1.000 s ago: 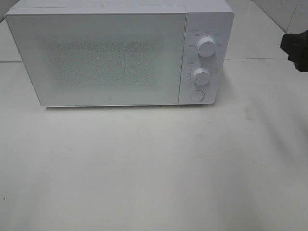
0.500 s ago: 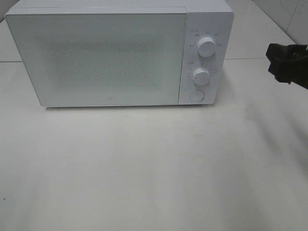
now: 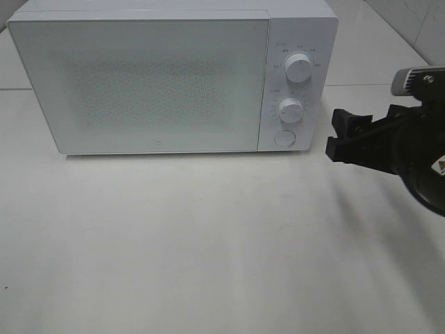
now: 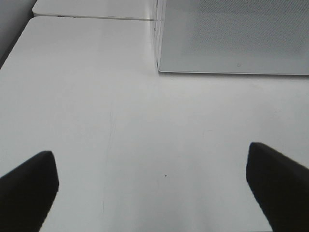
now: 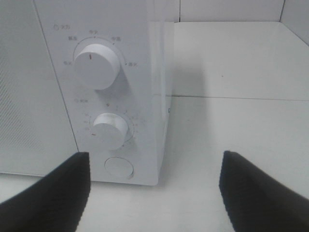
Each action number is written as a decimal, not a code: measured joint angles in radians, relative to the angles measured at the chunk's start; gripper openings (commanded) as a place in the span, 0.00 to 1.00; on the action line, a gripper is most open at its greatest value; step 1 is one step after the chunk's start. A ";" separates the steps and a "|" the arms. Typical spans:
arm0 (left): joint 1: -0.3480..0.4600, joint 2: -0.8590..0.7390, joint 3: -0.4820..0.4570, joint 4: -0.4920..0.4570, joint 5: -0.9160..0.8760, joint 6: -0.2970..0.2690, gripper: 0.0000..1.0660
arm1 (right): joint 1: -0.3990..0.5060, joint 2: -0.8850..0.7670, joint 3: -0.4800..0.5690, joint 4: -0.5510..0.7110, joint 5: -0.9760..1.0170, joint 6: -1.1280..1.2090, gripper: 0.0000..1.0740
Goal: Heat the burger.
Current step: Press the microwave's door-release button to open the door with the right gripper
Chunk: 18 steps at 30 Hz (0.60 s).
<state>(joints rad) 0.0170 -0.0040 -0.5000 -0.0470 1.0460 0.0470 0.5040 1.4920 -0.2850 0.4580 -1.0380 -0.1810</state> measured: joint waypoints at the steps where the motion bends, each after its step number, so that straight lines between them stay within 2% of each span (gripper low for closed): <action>1: 0.000 0.000 0.000 0.000 0.000 0.000 0.92 | 0.000 0.000 0.000 0.000 0.000 0.000 0.69; 3: 0.000 0.000 0.000 0.000 0.000 0.000 0.92 | 0.071 0.061 0.000 0.092 -0.061 -0.006 0.69; 5: 0.000 0.000 0.000 0.000 0.000 0.000 0.92 | 0.091 0.076 0.000 0.118 -0.076 -0.006 0.69; 6: 0.000 0.000 0.000 0.000 0.000 0.000 0.92 | 0.140 0.107 0.001 0.173 -0.110 -0.006 0.69; 7: 0.000 0.000 0.000 0.000 0.000 0.000 0.92 | 0.140 0.107 0.001 0.173 -0.110 -0.006 0.69; 9: 0.000 0.000 0.000 0.000 0.000 0.000 0.92 | 0.203 0.154 0.001 0.251 -0.149 -0.006 0.69; 12: 0.000 0.000 0.000 0.000 0.000 0.000 0.92 | 0.253 0.189 0.001 0.307 -0.162 -0.006 0.69; 18: 0.000 0.000 0.000 0.000 0.000 0.000 0.92 | 0.314 0.240 0.000 0.340 -0.169 -0.006 0.69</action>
<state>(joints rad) 0.0170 -0.0040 -0.5000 -0.0470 1.0460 0.0470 0.8180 1.7320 -0.2850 0.7980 -1.2070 -0.1870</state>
